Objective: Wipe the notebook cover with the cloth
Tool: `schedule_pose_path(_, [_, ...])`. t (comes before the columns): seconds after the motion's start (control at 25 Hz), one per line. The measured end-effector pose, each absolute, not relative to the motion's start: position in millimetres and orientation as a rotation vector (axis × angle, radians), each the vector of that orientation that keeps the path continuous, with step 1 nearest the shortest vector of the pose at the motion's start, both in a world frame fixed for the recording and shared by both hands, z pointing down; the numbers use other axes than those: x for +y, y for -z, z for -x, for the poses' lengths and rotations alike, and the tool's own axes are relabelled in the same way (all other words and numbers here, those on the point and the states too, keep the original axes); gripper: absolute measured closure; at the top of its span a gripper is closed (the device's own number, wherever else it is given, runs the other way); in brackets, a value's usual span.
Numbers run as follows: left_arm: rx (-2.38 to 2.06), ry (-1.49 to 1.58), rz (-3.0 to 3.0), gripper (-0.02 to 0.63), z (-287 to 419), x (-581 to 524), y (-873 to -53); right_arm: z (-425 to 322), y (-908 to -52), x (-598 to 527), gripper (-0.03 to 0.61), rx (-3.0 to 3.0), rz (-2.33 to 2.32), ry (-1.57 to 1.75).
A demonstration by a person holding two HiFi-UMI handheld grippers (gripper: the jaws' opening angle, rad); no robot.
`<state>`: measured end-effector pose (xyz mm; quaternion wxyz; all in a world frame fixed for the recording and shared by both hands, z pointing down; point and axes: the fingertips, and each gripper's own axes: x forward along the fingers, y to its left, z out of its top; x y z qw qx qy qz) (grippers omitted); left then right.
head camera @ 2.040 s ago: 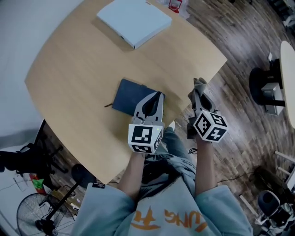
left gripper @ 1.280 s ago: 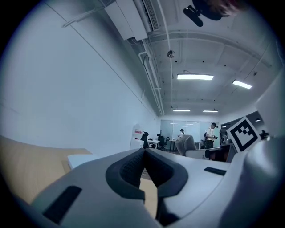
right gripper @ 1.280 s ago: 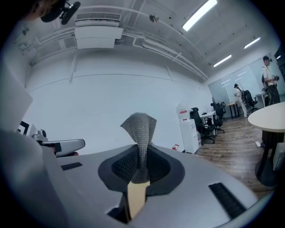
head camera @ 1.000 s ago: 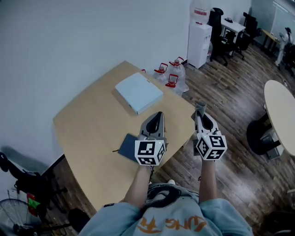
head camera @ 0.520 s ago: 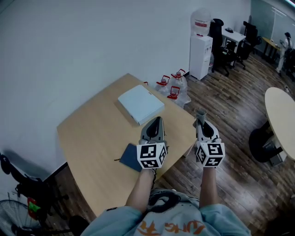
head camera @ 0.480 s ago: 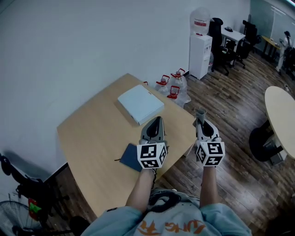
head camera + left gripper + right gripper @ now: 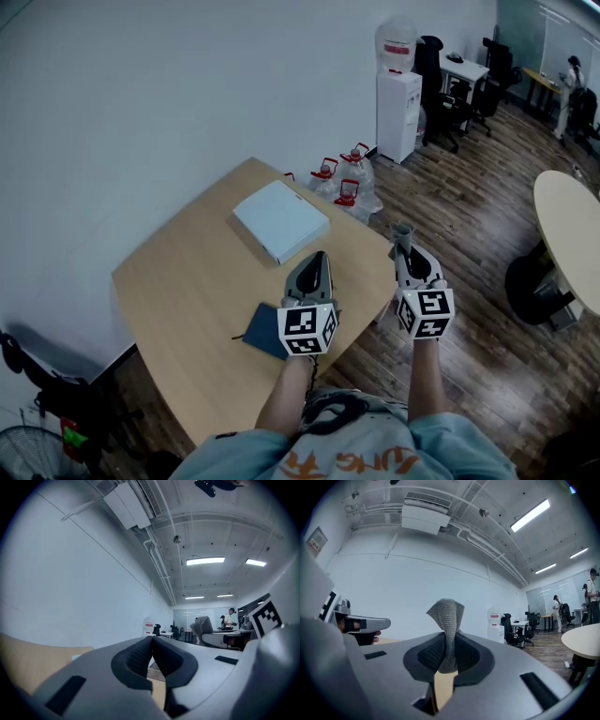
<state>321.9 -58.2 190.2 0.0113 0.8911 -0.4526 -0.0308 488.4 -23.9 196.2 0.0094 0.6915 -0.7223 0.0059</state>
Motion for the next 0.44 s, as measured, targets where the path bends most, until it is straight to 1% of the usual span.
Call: schedule_pose_path(0.44, [-1.372, 0.067, -2.81, 0.595, -334.5, -64.1, -192.8, -496.4, -191.9, -36.9, 0.548, -2.257, -2.165, 0.003])
